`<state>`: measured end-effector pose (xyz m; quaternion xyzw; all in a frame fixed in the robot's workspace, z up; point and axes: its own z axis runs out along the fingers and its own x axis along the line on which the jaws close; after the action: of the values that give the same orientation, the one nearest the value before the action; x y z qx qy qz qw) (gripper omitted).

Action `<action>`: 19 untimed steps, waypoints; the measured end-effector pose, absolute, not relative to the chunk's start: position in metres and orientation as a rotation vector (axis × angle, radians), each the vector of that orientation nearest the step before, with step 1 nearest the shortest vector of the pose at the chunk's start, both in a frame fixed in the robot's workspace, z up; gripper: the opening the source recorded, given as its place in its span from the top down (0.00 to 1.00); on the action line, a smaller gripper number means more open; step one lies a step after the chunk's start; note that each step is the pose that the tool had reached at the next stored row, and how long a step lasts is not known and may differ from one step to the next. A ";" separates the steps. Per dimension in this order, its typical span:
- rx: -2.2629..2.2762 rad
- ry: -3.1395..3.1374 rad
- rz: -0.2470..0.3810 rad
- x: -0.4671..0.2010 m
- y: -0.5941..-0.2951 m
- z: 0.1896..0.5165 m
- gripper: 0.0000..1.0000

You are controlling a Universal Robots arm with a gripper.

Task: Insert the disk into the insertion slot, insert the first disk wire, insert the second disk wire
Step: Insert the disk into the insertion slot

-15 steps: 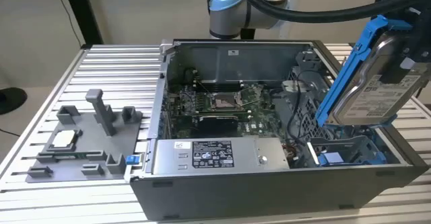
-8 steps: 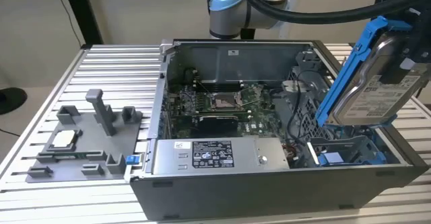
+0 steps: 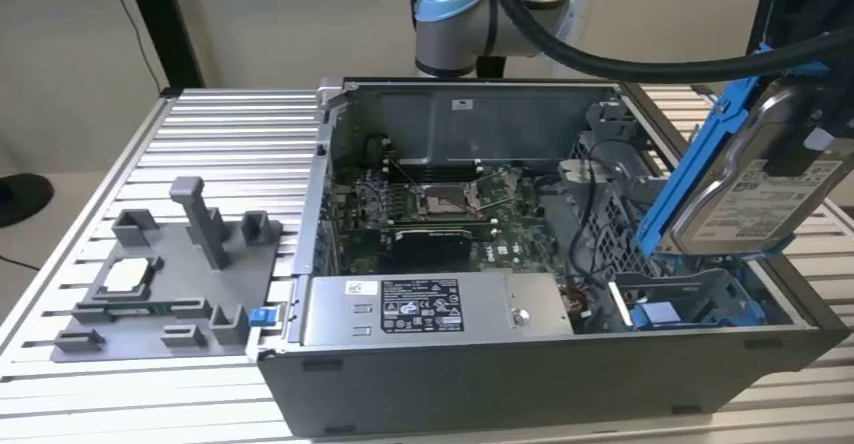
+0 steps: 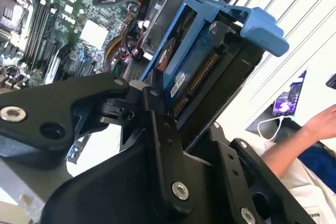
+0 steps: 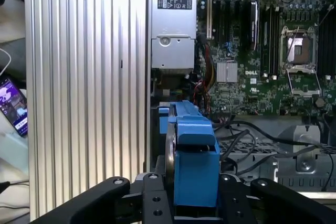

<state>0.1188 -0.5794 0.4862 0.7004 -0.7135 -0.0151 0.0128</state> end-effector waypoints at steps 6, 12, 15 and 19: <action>2.182 -2.226 -0.049 0.121 -0.580 0.480 1.00; 2.182 -2.226 -0.049 0.122 -0.580 0.479 1.00; 2.182 -2.226 -0.049 0.122 -0.580 0.478 1.00; 2.182 -2.226 -0.049 0.122 -0.580 0.477 1.00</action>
<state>0.1216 -0.5796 0.4767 0.6999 -0.7140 -0.0158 0.0121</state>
